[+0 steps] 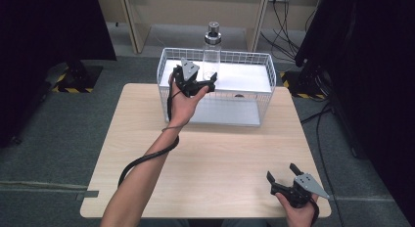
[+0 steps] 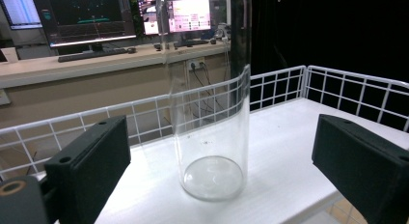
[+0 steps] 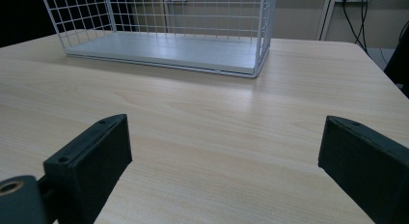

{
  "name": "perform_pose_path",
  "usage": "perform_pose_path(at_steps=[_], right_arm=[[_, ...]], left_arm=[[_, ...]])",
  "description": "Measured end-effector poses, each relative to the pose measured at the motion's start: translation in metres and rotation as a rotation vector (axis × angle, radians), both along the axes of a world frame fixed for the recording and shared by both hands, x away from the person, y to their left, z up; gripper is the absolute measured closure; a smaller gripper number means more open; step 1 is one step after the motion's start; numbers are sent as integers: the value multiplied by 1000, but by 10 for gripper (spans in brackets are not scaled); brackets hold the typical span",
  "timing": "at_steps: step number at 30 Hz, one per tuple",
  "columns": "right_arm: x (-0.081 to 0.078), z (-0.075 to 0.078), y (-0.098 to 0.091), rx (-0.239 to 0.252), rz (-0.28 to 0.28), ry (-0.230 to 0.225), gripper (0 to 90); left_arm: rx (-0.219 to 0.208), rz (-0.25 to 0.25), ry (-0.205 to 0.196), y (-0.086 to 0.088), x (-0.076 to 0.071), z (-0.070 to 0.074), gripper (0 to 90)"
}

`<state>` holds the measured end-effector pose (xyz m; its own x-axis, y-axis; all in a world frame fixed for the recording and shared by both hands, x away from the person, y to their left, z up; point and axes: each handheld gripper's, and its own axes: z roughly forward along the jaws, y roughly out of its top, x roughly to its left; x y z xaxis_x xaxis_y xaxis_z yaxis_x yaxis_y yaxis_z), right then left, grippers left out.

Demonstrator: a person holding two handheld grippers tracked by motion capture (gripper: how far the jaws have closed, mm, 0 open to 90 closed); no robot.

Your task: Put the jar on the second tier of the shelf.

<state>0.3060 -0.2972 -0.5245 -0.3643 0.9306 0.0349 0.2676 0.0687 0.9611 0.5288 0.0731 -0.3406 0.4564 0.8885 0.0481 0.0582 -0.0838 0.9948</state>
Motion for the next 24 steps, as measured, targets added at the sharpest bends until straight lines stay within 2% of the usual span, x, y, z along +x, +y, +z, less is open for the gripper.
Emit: perform_pose_path(at_steps=[24], right_arm=[[0, 0, 0, -2, -1, 1, 47]], left_arm=[[-15, -31, -28, 14, -31, -14, 58]])
